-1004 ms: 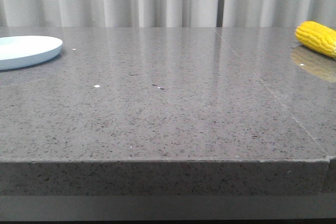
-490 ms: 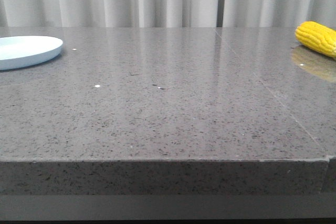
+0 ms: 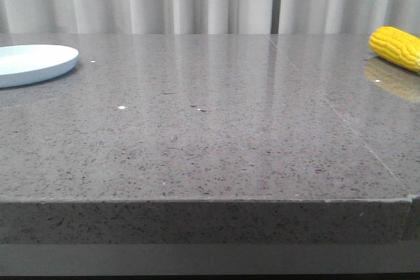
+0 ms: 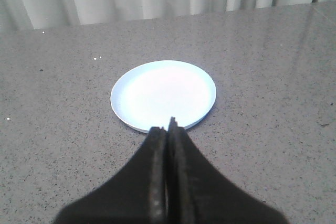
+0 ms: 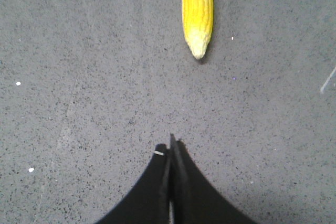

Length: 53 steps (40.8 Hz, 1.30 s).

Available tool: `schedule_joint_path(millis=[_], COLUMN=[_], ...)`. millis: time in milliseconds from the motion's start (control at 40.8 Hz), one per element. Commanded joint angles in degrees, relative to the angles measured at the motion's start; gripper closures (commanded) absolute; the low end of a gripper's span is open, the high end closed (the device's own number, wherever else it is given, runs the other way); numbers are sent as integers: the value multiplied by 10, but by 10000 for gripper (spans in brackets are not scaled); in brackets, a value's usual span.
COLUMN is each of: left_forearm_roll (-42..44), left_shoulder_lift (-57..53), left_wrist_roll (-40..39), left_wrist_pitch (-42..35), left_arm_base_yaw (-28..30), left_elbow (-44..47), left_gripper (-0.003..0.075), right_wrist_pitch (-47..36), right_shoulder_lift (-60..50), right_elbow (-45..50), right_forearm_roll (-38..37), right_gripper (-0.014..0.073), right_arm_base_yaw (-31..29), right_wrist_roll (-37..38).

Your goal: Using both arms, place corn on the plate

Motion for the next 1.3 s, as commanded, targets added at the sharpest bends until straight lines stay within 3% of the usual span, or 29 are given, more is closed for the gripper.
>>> schedule_joint_path(millis=[0, 122, 220, 318, 441, 539, 661, 906, 1274], left_forearm_roll=[-4, -4, -4, -4, -4, -4, -4, 5, 35], left_shoulder_lift=[14, 24, 33, 40, 47, 53, 65, 152, 308], left_wrist_roll=[-4, -4, -4, -4, -4, -4, -4, -4, -4], left_wrist_pitch=[-42, -34, -18, -12, -12, -11, -10, 63, 56], left_arm_base_yaw=[0, 0, 0, 0, 0, 0, 0, 0, 9], left_elbow=[-17, -17, -17, -17, -17, -17, -18, -62, -112], left_gripper=[741, 738, 669, 491, 218, 127, 136, 136, 136], right_wrist_pitch=[-34, -34, -34, -35, -32, -36, -36, -36, -36], right_shoulder_lift=[18, 31, 38, 40, 43, 43, 43, 43, 43], right_elbow=[-18, -18, -18, -18, -18, -18, -18, -18, -18], right_forearm_roll=[-7, -8, -8, -8, -8, -8, -8, -8, -8], right_gripper=[679, 637, 450, 205, 23, 11, 11, 11, 11], right_arm_base_yaw=[-4, -4, -4, -4, -4, -4, -4, -4, -4], right_wrist_roll=[-7, -7, -7, -7, -7, -7, -7, -7, -7])
